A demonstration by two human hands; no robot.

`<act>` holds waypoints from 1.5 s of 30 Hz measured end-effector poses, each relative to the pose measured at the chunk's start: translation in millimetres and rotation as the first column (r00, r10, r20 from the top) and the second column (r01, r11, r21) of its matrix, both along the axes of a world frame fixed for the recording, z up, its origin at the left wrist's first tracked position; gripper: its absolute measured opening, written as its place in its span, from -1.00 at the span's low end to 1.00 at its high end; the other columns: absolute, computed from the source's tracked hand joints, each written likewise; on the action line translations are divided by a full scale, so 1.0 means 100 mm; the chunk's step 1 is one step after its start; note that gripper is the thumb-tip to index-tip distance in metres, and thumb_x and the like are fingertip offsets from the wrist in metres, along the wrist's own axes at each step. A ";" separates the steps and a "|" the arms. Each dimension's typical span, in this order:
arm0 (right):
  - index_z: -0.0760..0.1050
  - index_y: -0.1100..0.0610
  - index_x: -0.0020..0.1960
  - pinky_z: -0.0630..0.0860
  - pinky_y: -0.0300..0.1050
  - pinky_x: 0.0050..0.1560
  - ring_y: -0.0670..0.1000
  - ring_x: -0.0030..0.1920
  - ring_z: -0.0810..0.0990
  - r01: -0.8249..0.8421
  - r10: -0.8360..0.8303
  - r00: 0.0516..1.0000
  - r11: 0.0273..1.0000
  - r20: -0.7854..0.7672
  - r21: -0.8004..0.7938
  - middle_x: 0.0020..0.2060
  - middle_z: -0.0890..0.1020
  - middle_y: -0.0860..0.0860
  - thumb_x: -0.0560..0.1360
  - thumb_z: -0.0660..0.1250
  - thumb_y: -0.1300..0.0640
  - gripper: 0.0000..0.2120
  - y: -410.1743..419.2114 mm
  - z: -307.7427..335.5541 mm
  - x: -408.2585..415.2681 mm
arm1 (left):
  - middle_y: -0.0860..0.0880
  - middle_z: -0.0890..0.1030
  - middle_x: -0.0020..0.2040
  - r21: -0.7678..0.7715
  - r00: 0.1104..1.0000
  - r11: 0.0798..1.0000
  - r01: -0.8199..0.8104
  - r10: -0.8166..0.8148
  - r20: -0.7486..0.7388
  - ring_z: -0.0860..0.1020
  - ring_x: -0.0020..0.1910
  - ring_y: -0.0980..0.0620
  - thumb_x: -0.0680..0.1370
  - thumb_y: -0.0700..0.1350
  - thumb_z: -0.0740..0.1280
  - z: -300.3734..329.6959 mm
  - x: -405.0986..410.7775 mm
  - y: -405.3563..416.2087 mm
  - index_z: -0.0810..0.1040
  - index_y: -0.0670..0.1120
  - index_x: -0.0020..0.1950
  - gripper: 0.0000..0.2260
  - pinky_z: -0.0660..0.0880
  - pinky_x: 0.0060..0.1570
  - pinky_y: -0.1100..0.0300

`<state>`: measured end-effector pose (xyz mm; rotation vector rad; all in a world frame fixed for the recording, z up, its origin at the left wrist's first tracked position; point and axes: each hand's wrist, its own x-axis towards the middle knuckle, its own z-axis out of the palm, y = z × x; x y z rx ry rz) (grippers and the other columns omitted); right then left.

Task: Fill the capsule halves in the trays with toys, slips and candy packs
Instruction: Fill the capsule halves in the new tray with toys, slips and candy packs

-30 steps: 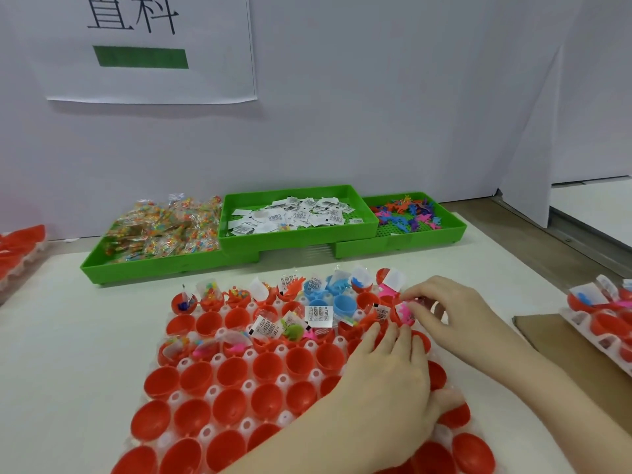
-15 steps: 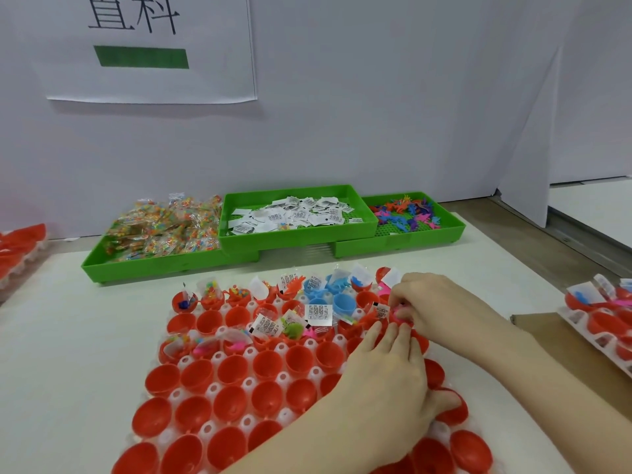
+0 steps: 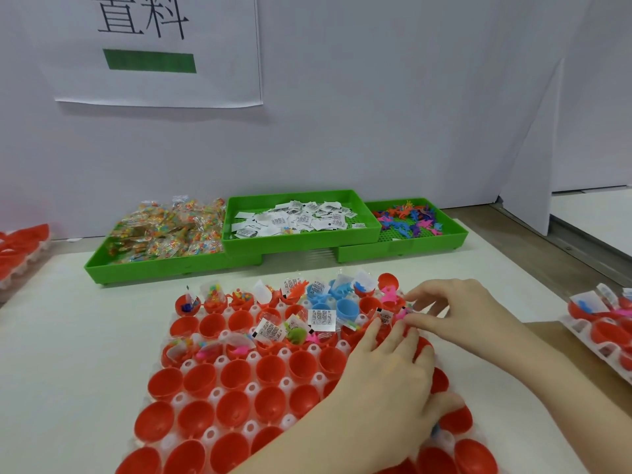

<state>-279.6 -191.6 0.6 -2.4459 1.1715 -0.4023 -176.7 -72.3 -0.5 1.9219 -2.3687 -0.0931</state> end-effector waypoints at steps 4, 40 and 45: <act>0.50 -0.18 -0.10 0.49 -0.17 -0.13 -0.19 -0.25 0.56 0.070 -0.070 0.996 0.998 0.062 0.004 -0.27 0.58 -0.21 0.37 0.39 -0.11 -0.87 -0.01 0.03 -0.04 | 0.08 0.35 0.42 -0.205 1.000 0.979 -0.004 0.006 0.012 0.18 0.46 0.13 0.56 0.19 -0.08 0.09 0.08 0.13 0.42 0.03 0.34 -0.50 -0.13 0.43 0.09; 0.56 0.24 -0.18 0.34 -0.17 -0.22 0.00 -0.31 0.46 0.373 -0.351 0.924 0.916 0.152 -0.151 -0.30 0.54 0.06 0.45 0.37 0.24 -0.93 -1.84 -0.27 0.67 | -0.17 0.63 -0.26 -0.316 0.436 0.306 -0.898 0.715 -0.547 0.53 -0.19 -0.23 0.45 -0.07 0.41 -0.25 3.21 0.10 0.61 -0.13 -0.24 -0.86 0.46 -0.21 -0.01; 0.56 0.30 -0.11 0.42 -0.15 -0.12 -0.10 -0.36 0.51 0.452 -0.433 0.848 0.892 0.304 0.011 -0.23 0.61 0.16 0.46 0.35 0.29 -0.93 -1.96 -0.15 0.64 | -0.02 0.56 -0.39 -0.364 0.454 0.274 -0.890 0.599 -0.660 0.49 -0.32 -0.01 0.43 -0.05 0.43 -0.24 3.23 0.15 0.59 -0.09 -0.27 -0.86 0.38 -0.26 0.09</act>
